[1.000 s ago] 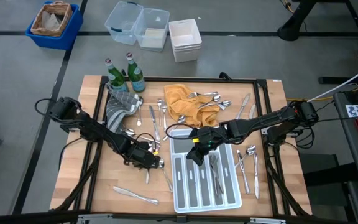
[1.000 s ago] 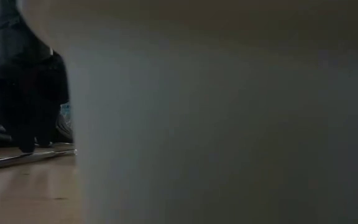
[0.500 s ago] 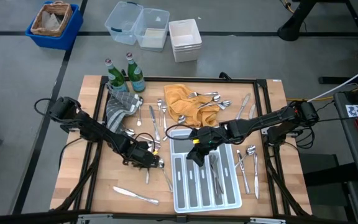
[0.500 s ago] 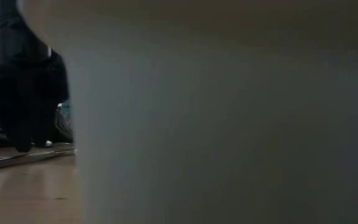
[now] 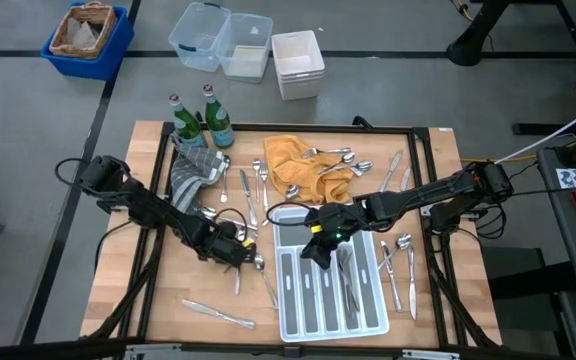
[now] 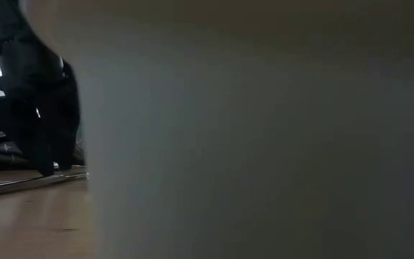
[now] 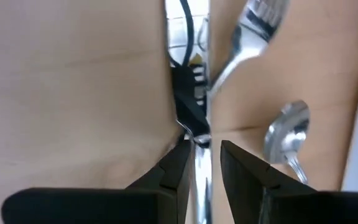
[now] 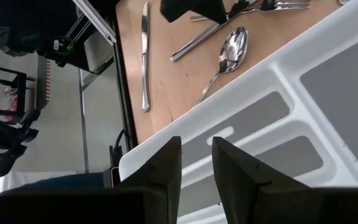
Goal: Sort silverware
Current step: Put the table knife into the silverware tray
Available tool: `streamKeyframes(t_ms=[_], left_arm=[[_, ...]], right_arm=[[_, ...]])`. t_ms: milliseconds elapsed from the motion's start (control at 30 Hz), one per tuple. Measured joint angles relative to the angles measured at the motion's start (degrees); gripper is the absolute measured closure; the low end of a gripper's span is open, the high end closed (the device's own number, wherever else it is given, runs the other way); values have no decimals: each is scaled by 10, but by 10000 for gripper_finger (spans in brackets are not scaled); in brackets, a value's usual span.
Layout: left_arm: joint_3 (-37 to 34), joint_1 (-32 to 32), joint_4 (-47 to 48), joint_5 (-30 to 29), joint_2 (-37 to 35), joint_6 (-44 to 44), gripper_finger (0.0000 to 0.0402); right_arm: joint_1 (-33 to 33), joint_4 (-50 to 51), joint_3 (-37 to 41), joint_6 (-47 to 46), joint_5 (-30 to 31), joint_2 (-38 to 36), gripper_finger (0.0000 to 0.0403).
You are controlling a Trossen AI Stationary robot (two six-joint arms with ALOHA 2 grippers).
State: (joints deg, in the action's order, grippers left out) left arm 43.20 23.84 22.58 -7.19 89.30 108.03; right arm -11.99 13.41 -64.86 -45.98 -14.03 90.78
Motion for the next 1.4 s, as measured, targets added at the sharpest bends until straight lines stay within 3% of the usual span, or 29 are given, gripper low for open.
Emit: streamKeyframes(t_ms=[233, 600, 1133, 1400], left_arm=[[0, -23, 41, -1, 0, -25, 325], [0, -53, 31, 1, 0, -65, 325], [49, 2, 56, -23, 1, -31, 325], [62, 24, 40, -18, 44, -4, 325]], right_arm=[[0, 0, 0, 0, 0, 0, 311], [0, 0, 0, 0, 0, 0, 311], [0, 0, 0, 0, 1, 0, 311], [0, 0, 0, 0, 5, 0, 311]])
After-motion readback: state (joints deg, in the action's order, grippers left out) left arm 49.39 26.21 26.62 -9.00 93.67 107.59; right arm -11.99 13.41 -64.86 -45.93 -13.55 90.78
